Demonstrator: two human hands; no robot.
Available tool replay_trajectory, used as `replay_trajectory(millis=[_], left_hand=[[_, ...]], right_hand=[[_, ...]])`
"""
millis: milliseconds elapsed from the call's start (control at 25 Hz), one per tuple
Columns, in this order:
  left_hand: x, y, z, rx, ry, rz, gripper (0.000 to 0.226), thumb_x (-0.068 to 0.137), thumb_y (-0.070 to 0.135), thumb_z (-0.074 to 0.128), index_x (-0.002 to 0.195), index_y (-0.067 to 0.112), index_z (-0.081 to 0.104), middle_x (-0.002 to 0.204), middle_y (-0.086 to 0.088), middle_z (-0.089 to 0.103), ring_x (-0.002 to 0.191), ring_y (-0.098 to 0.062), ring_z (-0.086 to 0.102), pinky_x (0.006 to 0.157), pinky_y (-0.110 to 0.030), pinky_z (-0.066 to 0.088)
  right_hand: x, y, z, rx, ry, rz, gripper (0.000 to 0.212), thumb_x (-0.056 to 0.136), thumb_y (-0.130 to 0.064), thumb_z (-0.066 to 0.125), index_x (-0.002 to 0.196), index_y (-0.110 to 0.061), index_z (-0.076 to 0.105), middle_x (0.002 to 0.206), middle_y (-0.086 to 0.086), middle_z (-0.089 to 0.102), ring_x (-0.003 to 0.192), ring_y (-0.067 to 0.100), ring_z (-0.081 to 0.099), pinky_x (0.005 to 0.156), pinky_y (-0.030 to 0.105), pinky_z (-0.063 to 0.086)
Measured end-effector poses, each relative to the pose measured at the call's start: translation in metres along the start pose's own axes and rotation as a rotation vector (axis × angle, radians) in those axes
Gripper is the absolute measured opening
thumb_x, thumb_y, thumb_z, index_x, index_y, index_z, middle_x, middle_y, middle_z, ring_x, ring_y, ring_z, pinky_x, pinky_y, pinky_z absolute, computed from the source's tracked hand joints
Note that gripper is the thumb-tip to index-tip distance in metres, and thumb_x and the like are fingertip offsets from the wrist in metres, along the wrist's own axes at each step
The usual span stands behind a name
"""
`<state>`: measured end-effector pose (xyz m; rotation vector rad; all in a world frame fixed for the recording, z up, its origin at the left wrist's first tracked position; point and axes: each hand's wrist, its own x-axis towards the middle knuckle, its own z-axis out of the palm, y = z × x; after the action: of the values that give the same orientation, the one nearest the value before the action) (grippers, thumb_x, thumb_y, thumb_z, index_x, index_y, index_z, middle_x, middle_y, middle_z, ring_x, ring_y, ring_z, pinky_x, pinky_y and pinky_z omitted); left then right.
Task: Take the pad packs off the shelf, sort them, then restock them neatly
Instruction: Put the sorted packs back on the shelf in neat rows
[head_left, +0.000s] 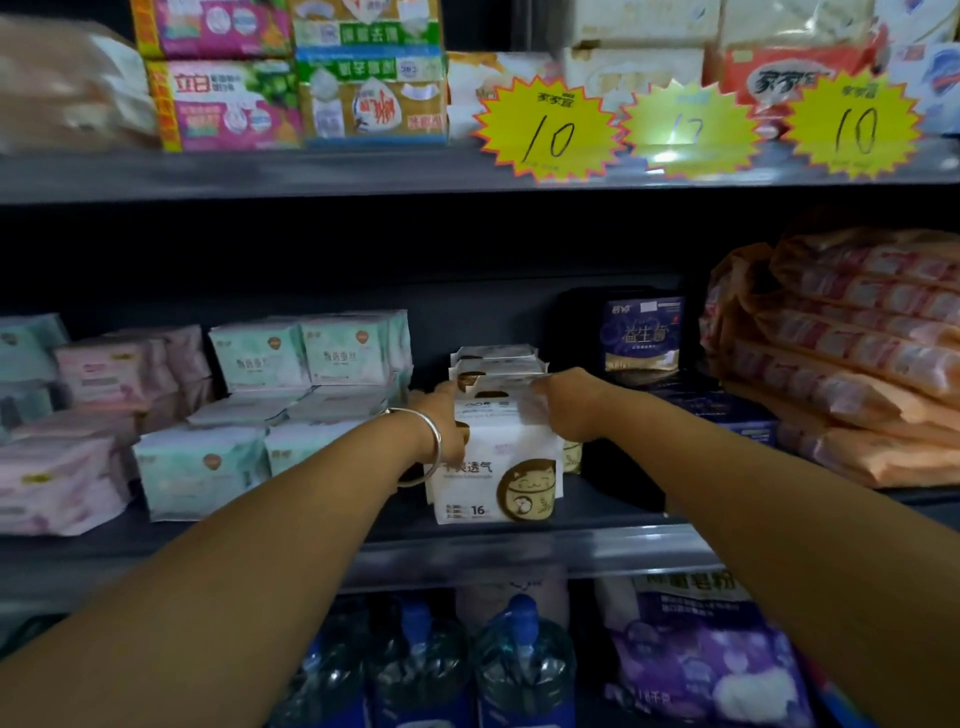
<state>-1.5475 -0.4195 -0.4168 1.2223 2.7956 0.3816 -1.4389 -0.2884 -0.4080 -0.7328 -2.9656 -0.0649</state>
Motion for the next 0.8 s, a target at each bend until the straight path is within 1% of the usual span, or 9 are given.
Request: replay_trajectory(millis=[120,160,200,320,400,440,560,720,800], left_hand=[[0.006,-0.002,0.002,0.015,-0.099,0.018,0.071,0.074,0.02,0.077,0.133,0.013,0.038,0.128,-0.008,0.053,0.113,-0.024,0.054,0.095,-0.034,0.047],[0.009,-0.002,0.003,0.016,-0.109,0.03,0.069,0.072,0.023,0.078,0.13,0.013,0.041,0.125,-0.007,0.054,0.111,-0.023,0.055,0.095,-0.034,0.048],[0.011,-0.003,0.003,0.008,-0.116,0.043,0.069,0.071,0.025,0.079,0.128,0.013,0.043,0.124,-0.006,0.055,0.11,-0.023,0.055,0.095,-0.035,0.048],[0.021,-0.004,0.001,-0.065,-0.16,0.07,0.074,0.066,0.028,0.083,0.128,0.016,0.044,0.121,-0.003,0.056,0.109,-0.022,0.055,0.097,-0.036,0.047],[0.027,-0.005,0.001,-0.134,-0.203,0.074,0.081,0.061,0.027,0.086,0.129,0.016,0.044,0.119,-0.002,0.058,0.11,-0.022,0.056,0.099,-0.038,0.046],[0.029,-0.006,0.0,-0.156,-0.222,0.072,0.085,0.06,0.027,0.087,0.131,0.015,0.043,0.119,-0.001,0.059,0.11,-0.022,0.056,0.1,-0.039,0.046],[0.033,-0.009,-0.002,-0.153,-0.272,0.069,0.09,0.06,0.027,0.087,0.134,0.012,0.038,0.119,-0.003,0.06,0.111,-0.023,0.056,0.101,-0.039,0.045],[0.035,-0.009,-0.006,-0.17,-0.32,0.091,0.069,0.065,0.023,0.084,0.124,0.014,0.048,0.117,-0.003,0.062,0.11,-0.022,0.057,0.102,-0.038,0.044],[0.037,-0.01,-0.006,-0.17,-0.336,0.095,0.072,0.06,0.027,0.087,0.121,0.013,0.05,0.116,-0.002,0.063,0.109,-0.022,0.059,0.101,-0.039,0.045]], right_hand=[[0.019,0.003,0.0,-0.085,-0.004,0.078,0.038,0.093,-0.013,0.041,0.129,-0.005,0.05,0.132,0.015,0.049,0.121,0.036,0.046,0.101,0.042,0.04],[0.022,0.003,0.0,-0.093,-0.013,0.098,0.038,0.094,-0.016,0.041,0.13,-0.006,0.05,0.133,0.013,0.048,0.123,0.035,0.044,0.103,0.043,0.039],[0.025,0.002,0.001,-0.088,-0.03,0.103,0.037,0.096,-0.017,0.039,0.129,-0.006,0.05,0.133,0.012,0.049,0.123,0.033,0.045,0.102,0.04,0.039],[0.032,-0.001,0.002,-0.02,-0.028,0.105,0.034,0.095,-0.013,0.037,0.123,-0.003,0.054,0.127,0.013,0.053,0.11,0.027,0.054,0.088,0.029,0.043],[0.037,-0.004,0.002,0.003,-0.012,0.1,0.032,0.092,-0.01,0.04,0.118,-0.003,0.057,0.123,0.015,0.055,0.095,0.025,0.055,0.077,0.028,0.043],[0.039,-0.007,0.002,0.014,0.008,0.081,0.031,0.092,-0.01,0.041,0.117,-0.003,0.058,0.121,0.015,0.057,0.094,0.026,0.055,0.075,0.028,0.042],[0.041,-0.016,0.004,0.025,0.033,0.043,0.031,0.095,-0.01,0.04,0.12,-0.005,0.058,0.119,0.014,0.057,0.103,0.027,0.057,0.075,0.027,0.043],[0.039,-0.019,0.007,-0.004,0.047,0.043,0.036,0.097,-0.014,0.039,0.129,-0.011,0.054,0.126,0.013,0.051,0.11,0.027,0.054,0.081,0.029,0.045],[0.037,-0.021,0.007,-0.006,0.049,0.042,0.034,0.097,-0.014,0.04,0.128,-0.011,0.055,0.126,0.013,0.051,0.109,0.027,0.054,0.079,0.028,0.045]])
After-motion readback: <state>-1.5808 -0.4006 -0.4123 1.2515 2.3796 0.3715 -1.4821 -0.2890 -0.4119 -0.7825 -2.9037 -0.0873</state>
